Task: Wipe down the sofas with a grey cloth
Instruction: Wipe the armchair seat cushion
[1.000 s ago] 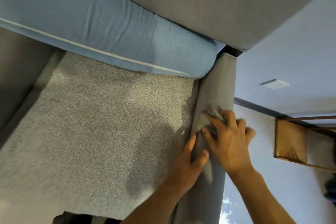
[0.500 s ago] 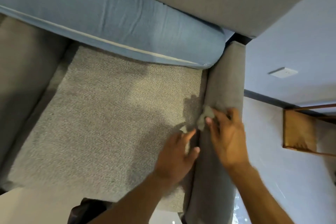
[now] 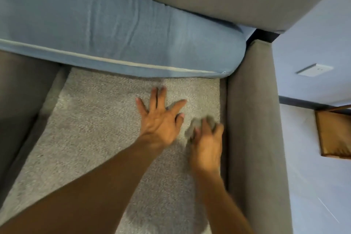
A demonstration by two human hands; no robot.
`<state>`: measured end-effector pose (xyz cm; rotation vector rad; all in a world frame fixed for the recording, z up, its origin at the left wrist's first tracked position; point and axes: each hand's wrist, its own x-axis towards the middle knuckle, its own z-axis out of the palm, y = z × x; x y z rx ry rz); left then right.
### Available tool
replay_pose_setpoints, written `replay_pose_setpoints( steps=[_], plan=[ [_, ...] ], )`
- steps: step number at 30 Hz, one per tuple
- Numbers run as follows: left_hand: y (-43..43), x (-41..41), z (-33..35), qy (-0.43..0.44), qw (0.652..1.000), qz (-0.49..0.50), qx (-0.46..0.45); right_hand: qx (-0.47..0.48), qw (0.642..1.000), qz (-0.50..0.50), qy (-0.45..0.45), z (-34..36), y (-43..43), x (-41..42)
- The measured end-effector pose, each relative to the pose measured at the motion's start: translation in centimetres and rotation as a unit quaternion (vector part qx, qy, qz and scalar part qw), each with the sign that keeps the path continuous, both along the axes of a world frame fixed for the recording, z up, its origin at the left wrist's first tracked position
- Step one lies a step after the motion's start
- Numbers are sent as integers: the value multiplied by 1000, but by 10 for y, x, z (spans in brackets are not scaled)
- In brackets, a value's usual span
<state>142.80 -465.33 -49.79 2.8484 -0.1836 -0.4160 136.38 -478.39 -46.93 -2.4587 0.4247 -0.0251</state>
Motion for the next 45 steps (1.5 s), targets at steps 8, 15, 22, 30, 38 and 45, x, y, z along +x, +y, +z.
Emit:
replay_pose_setpoints(
  steps=[8, 15, 22, 30, 38, 45],
  plan=[
    [5, 6, -4, 26, 1000, -11, -2, -5, 999, -12, -37, -19, -19, 14],
    [6, 6, -1, 37, 999, -12, -5, -71, 997, 26, -32, -19, -26, 45],
    [6, 4, -7, 17, 1000, -20, -1, -75, 996, -50, -24, -28, -19, 93],
    [4, 5, -3, 26, 1000, -14, -10, -125, 990, 61, 12, -7, -29, 31],
    [6, 1, -9, 18, 1000, -17, -5, -72, 997, -11, -1, -18, -16, 3],
    [19, -68, 0, -14, 999, -44, -4, -75, 992, 58, 83, 11, -30, -70]
  ],
)
